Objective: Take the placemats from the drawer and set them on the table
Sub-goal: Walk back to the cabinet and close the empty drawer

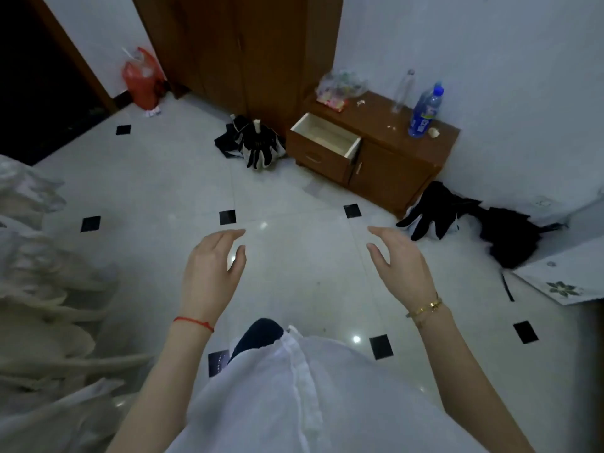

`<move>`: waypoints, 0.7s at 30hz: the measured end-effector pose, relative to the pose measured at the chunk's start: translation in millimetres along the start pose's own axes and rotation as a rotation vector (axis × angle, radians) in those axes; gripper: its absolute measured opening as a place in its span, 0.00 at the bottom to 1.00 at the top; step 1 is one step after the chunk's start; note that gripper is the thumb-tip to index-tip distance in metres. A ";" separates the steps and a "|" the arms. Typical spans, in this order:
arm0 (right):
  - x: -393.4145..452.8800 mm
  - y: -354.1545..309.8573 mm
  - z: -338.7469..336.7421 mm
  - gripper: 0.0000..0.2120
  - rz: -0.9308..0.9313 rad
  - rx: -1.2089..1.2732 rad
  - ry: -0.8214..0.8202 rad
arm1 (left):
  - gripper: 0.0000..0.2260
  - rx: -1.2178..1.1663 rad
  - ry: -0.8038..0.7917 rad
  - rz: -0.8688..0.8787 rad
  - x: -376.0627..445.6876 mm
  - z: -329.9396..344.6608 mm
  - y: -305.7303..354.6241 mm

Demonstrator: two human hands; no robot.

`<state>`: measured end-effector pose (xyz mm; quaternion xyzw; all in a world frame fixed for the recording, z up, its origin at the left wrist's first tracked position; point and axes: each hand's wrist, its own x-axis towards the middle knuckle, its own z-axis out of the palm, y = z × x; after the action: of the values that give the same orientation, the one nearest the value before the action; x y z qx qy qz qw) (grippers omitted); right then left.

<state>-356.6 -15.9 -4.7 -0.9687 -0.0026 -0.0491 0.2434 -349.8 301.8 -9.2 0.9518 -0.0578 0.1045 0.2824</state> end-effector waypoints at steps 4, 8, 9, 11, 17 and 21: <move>80.0 0.2 22.0 0.16 -0.024 -0.003 -0.059 | 0.12 0.008 0.000 -0.044 63.6 18.1 -25.1; 158.5 -1.4 54.0 0.16 0.017 0.008 -0.061 | 0.12 0.008 -0.004 -0.058 143.9 35.8 -58.3; 180.0 -4.0 61.5 0.16 0.025 0.018 -0.057 | 0.12 0.003 -0.005 -0.052 168.5 38.4 -66.1; 226.7 -12.4 73.9 0.16 0.039 0.034 -0.045 | 0.12 -0.015 -0.007 -0.035 223.2 40.7 -80.8; 365.0 -42.2 85.8 0.16 0.133 0.052 0.070 | 0.12 0.021 -0.061 0.134 395.5 36.8 -112.7; 423.0 -47.7 87.6 0.15 0.202 0.052 0.113 | 0.11 0.035 -0.113 0.233 484.1 44.6 -122.0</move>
<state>71.2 59.5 -18.3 -0.9531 0.1073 -0.0786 0.2719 148.5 354.4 2.3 0.9479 -0.1820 0.0837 0.2477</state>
